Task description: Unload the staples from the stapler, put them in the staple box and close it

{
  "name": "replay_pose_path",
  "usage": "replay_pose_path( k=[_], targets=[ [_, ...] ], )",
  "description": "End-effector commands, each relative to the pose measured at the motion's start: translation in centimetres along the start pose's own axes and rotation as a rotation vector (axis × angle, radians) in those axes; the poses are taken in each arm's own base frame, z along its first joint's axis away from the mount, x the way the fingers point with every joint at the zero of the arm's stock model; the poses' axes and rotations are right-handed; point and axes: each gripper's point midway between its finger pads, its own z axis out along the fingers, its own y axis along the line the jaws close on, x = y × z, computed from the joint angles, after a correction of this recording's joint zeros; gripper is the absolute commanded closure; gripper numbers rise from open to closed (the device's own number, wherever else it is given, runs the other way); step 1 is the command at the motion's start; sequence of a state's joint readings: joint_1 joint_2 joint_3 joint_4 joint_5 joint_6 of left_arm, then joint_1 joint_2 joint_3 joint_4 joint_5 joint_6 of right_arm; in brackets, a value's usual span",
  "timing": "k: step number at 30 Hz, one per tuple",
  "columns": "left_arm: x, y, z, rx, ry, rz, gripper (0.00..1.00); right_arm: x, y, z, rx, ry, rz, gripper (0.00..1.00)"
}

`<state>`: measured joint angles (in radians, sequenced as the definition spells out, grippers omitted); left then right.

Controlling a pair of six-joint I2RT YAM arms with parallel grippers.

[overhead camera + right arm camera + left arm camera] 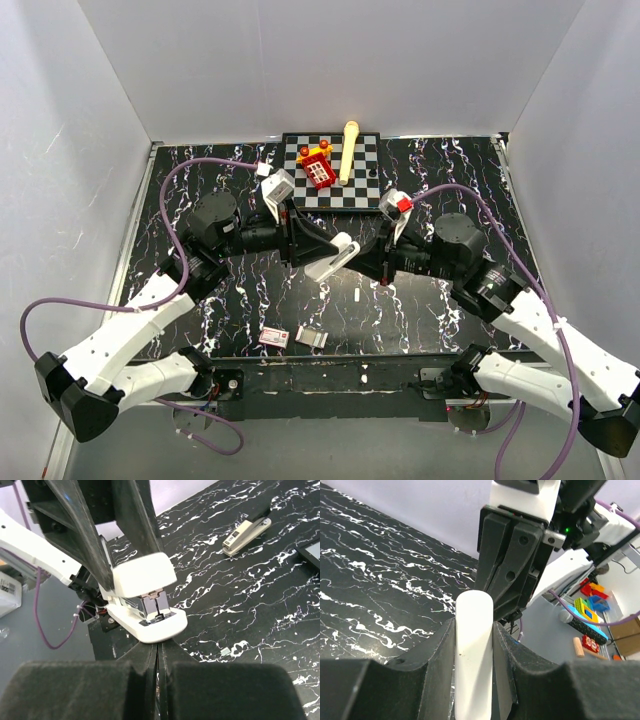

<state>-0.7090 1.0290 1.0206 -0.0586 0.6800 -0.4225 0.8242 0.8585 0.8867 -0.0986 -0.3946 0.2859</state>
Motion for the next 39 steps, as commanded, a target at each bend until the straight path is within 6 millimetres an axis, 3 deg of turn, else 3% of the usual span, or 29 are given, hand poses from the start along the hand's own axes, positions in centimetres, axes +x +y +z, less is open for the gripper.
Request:
replay_pose_path(
  k=[1,10,16,34,39],
  targets=[
    [3.1,-1.4,0.3,0.131,0.118,-0.005,1.00,-6.3,4.5,-0.7,-0.181,-0.115,-0.154,0.99],
    [5.9,-2.4,1.6,0.247,0.224,-0.003,1.00,-9.0,7.2,1.2,-0.367,-0.052,-0.208,0.99],
    [6.1,-2.3,2.1,0.236,0.226,0.025,1.00,-8.8,7.0,1.8,-0.370,-0.020,-0.228,0.99],
    [2.9,-0.3,0.7,0.004,0.115,0.140,1.00,-4.2,1.0,-3.0,0.034,-0.014,-0.242,0.99],
    [1.4,2.0,-0.1,-0.185,0.079,0.154,1.00,-3.4,-1.9,-3.7,0.199,-0.008,-0.217,0.99]
  ],
)
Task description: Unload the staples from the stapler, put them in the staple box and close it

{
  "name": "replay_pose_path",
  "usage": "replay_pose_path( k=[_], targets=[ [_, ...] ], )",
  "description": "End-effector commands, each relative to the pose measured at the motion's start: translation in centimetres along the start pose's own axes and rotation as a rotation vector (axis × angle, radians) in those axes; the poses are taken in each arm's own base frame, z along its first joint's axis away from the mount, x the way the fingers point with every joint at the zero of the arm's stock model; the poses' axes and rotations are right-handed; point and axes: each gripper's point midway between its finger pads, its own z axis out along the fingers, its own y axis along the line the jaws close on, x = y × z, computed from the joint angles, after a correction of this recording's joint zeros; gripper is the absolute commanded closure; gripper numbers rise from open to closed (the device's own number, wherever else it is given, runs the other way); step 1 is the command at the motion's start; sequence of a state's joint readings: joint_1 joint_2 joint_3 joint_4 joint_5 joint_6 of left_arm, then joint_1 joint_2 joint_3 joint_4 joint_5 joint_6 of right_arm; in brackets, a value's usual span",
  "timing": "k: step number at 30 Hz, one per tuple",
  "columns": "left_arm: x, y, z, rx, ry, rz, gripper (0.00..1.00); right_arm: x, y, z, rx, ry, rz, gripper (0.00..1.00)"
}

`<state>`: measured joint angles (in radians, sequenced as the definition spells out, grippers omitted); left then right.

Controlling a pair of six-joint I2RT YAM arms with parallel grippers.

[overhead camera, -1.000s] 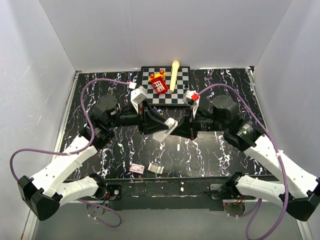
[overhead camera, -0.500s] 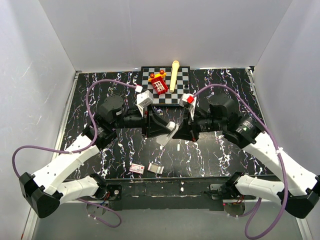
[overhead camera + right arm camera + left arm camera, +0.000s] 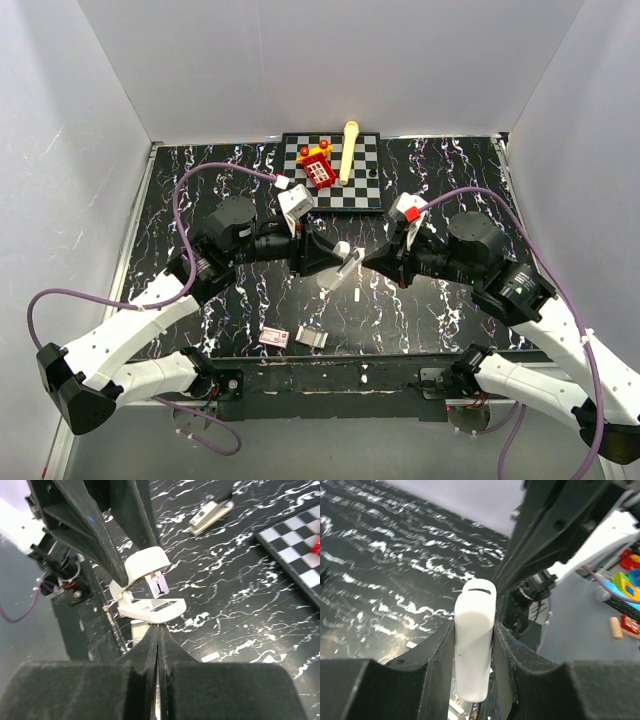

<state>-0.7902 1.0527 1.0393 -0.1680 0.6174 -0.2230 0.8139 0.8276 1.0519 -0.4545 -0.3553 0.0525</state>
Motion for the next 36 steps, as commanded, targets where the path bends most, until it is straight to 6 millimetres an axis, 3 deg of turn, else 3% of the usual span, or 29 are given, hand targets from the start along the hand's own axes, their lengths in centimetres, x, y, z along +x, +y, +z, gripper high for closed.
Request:
replay_pose_path(
  k=[1,5,12,19,26,36],
  targets=[
    [-1.2,2.8,-1.5,-0.230,-0.010,0.009,1.00,-2.8,-3.0,-0.5,0.183,-0.122,-0.027,0.99],
    [-1.8,6.8,-3.2,-0.492,-0.003,-0.014,1.00,-1.5,-4.8,-0.4,0.272,-0.073,0.007,0.99],
    [-1.9,13.0,-5.7,-0.839,0.014,-0.105,1.00,-0.2,-5.3,0.3,0.291,-0.055,0.046,0.99],
    [0.4,20.3,-8.1,-1.039,0.035,-0.278,1.00,1.5,-5.1,1.7,0.253,-0.029,0.108,0.99],
    [3.9,27.3,-9.9,-1.238,0.114,-0.352,1.00,3.4,-4.4,3.7,0.180,-0.002,0.178,0.99],
    [7.2,35.3,-12.8,-1.376,0.156,-0.484,1.00,4.9,-3.8,5.3,0.124,0.022,0.228,0.99]
  ],
)
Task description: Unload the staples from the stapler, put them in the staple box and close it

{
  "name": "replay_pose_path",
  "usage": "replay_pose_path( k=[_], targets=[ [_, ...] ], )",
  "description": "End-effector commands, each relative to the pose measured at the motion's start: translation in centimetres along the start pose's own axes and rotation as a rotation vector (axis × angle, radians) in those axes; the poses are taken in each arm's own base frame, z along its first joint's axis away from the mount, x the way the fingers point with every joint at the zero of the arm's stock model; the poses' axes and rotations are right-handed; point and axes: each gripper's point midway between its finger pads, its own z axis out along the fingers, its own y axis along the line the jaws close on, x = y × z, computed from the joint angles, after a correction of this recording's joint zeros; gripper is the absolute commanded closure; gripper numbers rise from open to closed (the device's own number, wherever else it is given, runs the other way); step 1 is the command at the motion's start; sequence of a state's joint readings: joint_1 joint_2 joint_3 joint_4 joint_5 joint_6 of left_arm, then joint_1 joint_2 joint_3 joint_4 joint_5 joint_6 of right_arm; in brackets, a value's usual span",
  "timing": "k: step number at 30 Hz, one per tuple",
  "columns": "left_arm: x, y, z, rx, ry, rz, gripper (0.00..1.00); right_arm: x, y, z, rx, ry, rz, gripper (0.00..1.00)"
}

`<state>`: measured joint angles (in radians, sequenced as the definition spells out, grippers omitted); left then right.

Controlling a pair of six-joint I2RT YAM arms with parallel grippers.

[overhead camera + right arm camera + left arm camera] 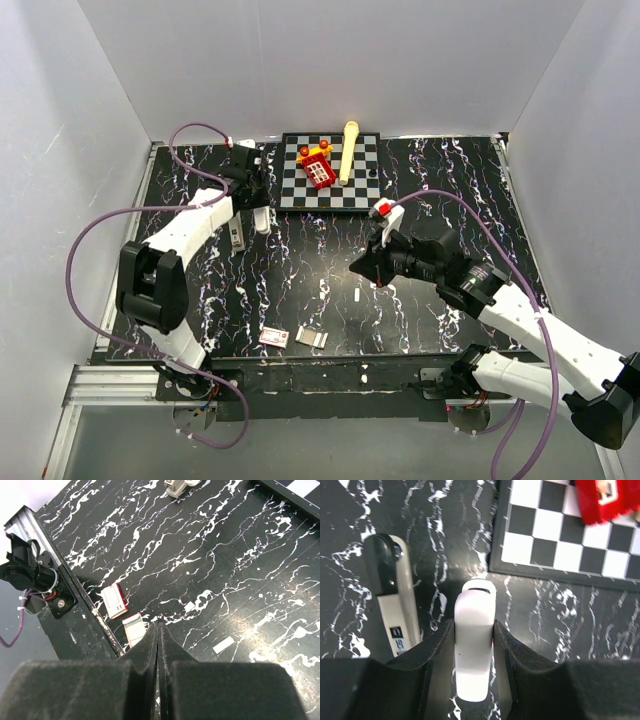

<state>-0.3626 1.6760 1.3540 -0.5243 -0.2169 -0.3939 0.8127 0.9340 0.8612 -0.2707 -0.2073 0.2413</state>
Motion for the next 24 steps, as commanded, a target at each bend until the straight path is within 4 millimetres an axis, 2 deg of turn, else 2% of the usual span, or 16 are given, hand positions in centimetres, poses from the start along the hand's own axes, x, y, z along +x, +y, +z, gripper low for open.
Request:
replay_pose_path(
  k=[1,3,10,13,18,23,24],
  targets=[
    [-3.6,1.2,0.9,-0.029,-0.068,-0.055,1.00,-1.0,0.7,0.5,-0.044,-0.052,0.006,0.99],
    [-3.3,2.0,2.4,-0.063,-0.047,-0.055,1.00,-0.7,0.8,0.6,-0.050,-0.040,0.009,0.99],
    [-1.3,3.1,6.5,-0.119,0.050,-0.059,1.00,-0.1,0.5,1.0,-0.047,-0.024,0.011,0.99],
    [-0.3,3.7,7.9,-0.149,0.084,-0.061,1.00,0.2,0.5,1.2,-0.049,-0.013,0.013,0.99],
    [0.1,5.0,9.1,-0.195,0.104,-0.054,1.00,0.9,0.2,1.4,-0.044,0.008,0.017,0.99],
    [0.0,5.7,9.6,-0.234,0.118,-0.021,0.73,1.0,0.2,1.5,-0.042,0.021,0.018,0.99],
    [-0.1,5.7,9.5,-0.233,0.116,-0.017,0.64,0.9,0.2,1.5,-0.040,0.021,0.017,0.98]
  ],
)
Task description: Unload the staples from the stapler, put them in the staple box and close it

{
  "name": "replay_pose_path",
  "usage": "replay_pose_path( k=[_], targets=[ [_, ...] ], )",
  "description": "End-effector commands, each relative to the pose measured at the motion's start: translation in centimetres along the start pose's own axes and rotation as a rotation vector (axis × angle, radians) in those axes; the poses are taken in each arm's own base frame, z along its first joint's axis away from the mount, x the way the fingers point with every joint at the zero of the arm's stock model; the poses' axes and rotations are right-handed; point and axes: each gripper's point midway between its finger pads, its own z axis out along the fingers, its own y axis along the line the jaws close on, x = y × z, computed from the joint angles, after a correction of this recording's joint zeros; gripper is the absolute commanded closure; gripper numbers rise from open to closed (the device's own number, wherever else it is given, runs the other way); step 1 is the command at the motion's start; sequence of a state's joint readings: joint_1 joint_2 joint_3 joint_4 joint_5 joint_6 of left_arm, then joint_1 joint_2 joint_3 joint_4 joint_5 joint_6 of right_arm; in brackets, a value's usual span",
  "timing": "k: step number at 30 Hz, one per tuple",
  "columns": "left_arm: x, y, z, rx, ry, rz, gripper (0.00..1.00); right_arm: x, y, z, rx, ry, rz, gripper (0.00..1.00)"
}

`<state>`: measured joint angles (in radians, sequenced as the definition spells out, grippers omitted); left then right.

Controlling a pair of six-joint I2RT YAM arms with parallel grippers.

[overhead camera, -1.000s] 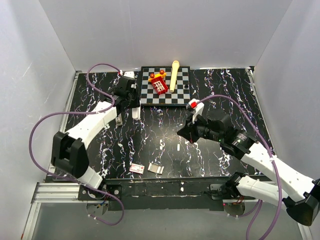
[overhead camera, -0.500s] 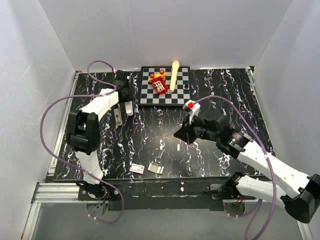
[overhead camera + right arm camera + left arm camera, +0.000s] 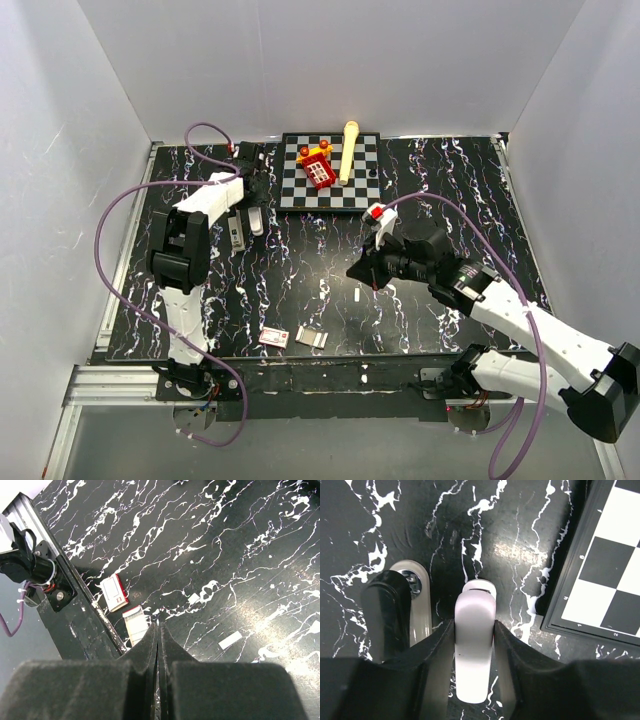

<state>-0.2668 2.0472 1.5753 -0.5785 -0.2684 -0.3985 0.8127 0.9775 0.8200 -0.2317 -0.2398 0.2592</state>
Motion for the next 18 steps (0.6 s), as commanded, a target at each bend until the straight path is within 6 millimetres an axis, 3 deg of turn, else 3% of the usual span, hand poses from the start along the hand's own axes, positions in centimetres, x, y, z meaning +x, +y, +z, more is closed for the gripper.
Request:
replay_pose_path(
  k=[1,3,4,5,11,18],
  targets=[
    [-2.1,1.1,-0.6,-0.043,-0.044,0.006,0.56,-1.0,0.4,0.1,-0.014,-0.024,-0.011,0.94],
    [-2.3,0.8,-1.1,-0.021,-0.048,0.011,0.46,-1.2,0.1,0.2,0.002,-0.022,-0.002,0.88],
    [-2.5,0.4,-1.4,0.004,-0.052,0.011,0.36,-1.1,0.0,0.2,0.009,-0.013,0.003,0.86],
    [-2.7,0.1,-1.8,0.031,-0.056,0.017,0.33,-1.1,-0.1,0.2,0.017,-0.007,0.005,0.83],
    [-4.2,-1.7,-5.6,0.166,-0.092,-0.010,0.29,-0.8,-1.1,0.2,0.091,0.047,0.050,0.71],
    [-4.2,-5.3,-14.1,0.503,-0.128,-0.066,0.28,1.9,-3.7,1.5,0.235,0.146,0.176,0.56]
  ],
)
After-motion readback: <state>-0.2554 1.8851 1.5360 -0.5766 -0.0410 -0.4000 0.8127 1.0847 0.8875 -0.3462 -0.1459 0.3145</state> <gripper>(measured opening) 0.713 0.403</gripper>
